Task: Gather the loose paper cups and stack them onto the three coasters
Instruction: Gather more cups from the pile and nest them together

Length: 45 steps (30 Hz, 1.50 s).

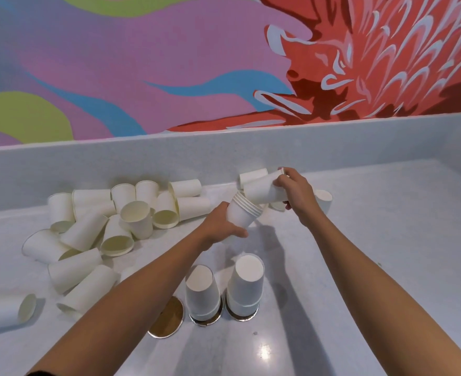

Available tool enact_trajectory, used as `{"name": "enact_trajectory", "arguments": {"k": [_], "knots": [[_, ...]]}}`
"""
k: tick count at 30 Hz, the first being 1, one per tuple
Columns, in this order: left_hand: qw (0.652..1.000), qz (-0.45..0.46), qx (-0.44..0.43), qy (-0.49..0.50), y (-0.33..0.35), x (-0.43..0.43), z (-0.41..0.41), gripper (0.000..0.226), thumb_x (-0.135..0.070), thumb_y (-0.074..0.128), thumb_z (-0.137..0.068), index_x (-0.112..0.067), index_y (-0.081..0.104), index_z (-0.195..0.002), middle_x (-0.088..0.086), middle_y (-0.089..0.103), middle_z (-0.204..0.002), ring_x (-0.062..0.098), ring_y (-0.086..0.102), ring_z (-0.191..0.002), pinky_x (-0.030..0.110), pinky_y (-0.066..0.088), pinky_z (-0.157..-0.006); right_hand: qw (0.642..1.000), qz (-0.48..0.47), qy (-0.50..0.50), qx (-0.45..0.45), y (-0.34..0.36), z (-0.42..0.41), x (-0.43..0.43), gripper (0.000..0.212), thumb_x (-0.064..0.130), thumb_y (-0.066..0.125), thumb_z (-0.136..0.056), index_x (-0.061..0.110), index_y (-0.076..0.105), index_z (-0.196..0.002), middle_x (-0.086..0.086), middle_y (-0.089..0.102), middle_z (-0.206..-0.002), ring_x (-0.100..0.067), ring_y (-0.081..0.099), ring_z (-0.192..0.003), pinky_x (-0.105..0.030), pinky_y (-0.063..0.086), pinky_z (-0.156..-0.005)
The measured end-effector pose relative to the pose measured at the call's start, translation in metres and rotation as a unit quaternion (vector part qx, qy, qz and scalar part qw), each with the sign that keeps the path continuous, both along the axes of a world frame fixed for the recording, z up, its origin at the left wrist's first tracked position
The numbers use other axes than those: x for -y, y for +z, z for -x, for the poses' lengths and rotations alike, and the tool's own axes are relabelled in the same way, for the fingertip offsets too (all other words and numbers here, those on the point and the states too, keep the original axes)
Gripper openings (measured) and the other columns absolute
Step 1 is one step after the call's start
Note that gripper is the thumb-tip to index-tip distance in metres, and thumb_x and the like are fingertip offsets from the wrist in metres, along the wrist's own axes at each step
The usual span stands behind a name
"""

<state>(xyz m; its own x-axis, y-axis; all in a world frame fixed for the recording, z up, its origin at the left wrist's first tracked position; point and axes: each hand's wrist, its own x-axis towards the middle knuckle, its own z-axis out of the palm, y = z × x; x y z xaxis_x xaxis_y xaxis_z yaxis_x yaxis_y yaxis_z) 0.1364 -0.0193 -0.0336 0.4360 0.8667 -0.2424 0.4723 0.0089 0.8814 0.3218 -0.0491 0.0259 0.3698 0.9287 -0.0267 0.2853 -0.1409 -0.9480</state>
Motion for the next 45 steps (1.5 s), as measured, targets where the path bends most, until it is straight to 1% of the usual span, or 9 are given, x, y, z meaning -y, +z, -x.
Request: {"name": "enact_trajectory", "arguments": {"k": [9, 12, 16, 19, 22, 27, 33, 39, 45], "knots": [[1.0, -0.005, 0.008, -0.014, 0.008, 0.004, 0.004, 0.055, -0.012, 0.079, -0.076, -0.023, 0.043, -0.116, 0.0, 0.053, -0.11, 0.014, 0.052, -0.094, 0.019, 0.046, -0.067, 0.99, 0.034, 0.089, 0.108, -0.003, 0.02, -0.007, 0.059, 0.045, 0.051, -0.081, 0.017, 0.057, -0.132, -0.004, 0.058, -0.134, -0.022, 0.055, -0.114, -0.041, 0.049, -0.096], [1.0, 0.0, 0.017, -0.003, 0.012, 0.003, 0.013, 0.057, -0.014, 0.081, -0.072, -0.019, 0.049, -0.119, 0.006, 0.058, -0.114, 0.023, 0.056, -0.102, 0.027, 0.05, -0.075, 0.974, 0.033, 0.152, 0.166, -0.003, 0.034, -0.009, 0.05, 0.042, 0.055, -0.089, 0.015, 0.058, -0.131, -0.001, 0.058, -0.134, -0.019, 0.055, -0.117, -0.04, 0.043, -0.102], [0.999, 0.005, 0.032, 0.037, 0.013, 0.0, 0.033, 0.068, -0.027, 0.082, -0.06, -0.022, 0.054, -0.121, 0.005, 0.063, -0.113, 0.025, 0.06, -0.105, 0.038, 0.053, -0.084, 0.939, 0.007, 0.216, 0.268, -0.003, 0.06, -0.01, 0.042, 0.039, 0.051, -0.095, 0.001, 0.064, -0.107, -0.014, 0.061, -0.105, -0.027, 0.055, -0.098, -0.042, 0.044, -0.089], [0.997, -0.004, 0.047, 0.063, 0.015, -0.001, 0.048, 0.062, -0.028, 0.082, -0.058, -0.023, 0.059, -0.115, 0.006, 0.067, -0.109, 0.025, 0.063, -0.099, 0.04, 0.055, -0.082, 0.899, -0.035, 0.237, 0.367, -0.007, 0.078, -0.014, 0.036, 0.04, 0.059, -0.09, 0.01, 0.062, -0.109, -0.005, 0.056, -0.101, -0.02, 0.048, -0.095, -0.033, 0.04, -0.08], [0.995, -0.011, 0.034, 0.098, 0.014, -0.003, 0.061, 0.065, -0.021, 0.084, -0.065, -0.018, 0.051, -0.12, 0.002, 0.061, -0.11, 0.02, 0.059, -0.098, 0.037, 0.053, -0.084, 0.914, -0.049, 0.232, 0.33, -0.006, 0.094, -0.018, 0.029, 0.027, 0.061, -0.09, 0.006, 0.058, -0.111, -0.008, 0.061, -0.1, -0.02, 0.049, -0.087, -0.028, 0.033, -0.07], [0.976, -0.119, -0.15, 0.104, 0.003, -0.013, 0.092, 0.078, -0.017, 0.084, -0.065, -0.015, 0.043, -0.132, 0.005, 0.054, -0.12, 0.023, 0.054, -0.107, 0.036, 0.05, -0.087, 0.93, -0.019, 0.209, 0.301, -0.006, 0.1, -0.028, 0.029, 0.018, 0.059, -0.091, 0.005, 0.057, -0.116, -0.014, 0.064, -0.106, -0.027, 0.056, -0.091, -0.026, 0.032, -0.069], [0.868, -0.258, -0.391, 0.165, -0.007, -0.032, 0.124, 0.068, -0.019, 0.07, -0.076, -0.015, 0.038, -0.136, 0.009, 0.039, -0.135, 0.029, 0.045, -0.119, 0.038, 0.043, -0.089, 0.932, -0.006, 0.19, 0.307, -0.013, 0.09, -0.034, 0.031, 0.02, 0.059, -0.091, 0.003, 0.056, -0.118, -0.017, 0.063, -0.111, -0.032, 0.057, -0.098, -0.026, 0.032, -0.071], [0.865, -0.167, -0.447, 0.156, -0.008, -0.052, 0.141, 0.09, -0.029, 0.079, -0.07, -0.016, 0.026, -0.141, 0.01, 0.031, -0.141, 0.032, 0.036, -0.13, 0.048, 0.034, -0.102, 0.934, -0.026, 0.186, 0.305, -0.016, 0.085, -0.035, 0.035, 0.02, 0.059, -0.092, 0.005, 0.056, -0.123, -0.015, 0.065, -0.113, -0.018, 0.05, -0.085, -0.019, 0.031, -0.057], [0.874, -0.122, -0.444, 0.155, -0.016, -0.063, 0.146, 0.084, -0.034, 0.076, -0.075, -0.015, 0.027, -0.14, 0.011, 0.043, -0.132, 0.033, 0.044, -0.127, 0.051, 0.03, -0.105, 0.927, -0.036, 0.194, 0.318, -0.018, 0.084, -0.036, 0.036, 0.02, 0.058, -0.092, 0.008, 0.055, -0.126, -0.009, 0.064, -0.104, -0.015, 0.049, -0.084, -0.025, 0.033, -0.068]]}}
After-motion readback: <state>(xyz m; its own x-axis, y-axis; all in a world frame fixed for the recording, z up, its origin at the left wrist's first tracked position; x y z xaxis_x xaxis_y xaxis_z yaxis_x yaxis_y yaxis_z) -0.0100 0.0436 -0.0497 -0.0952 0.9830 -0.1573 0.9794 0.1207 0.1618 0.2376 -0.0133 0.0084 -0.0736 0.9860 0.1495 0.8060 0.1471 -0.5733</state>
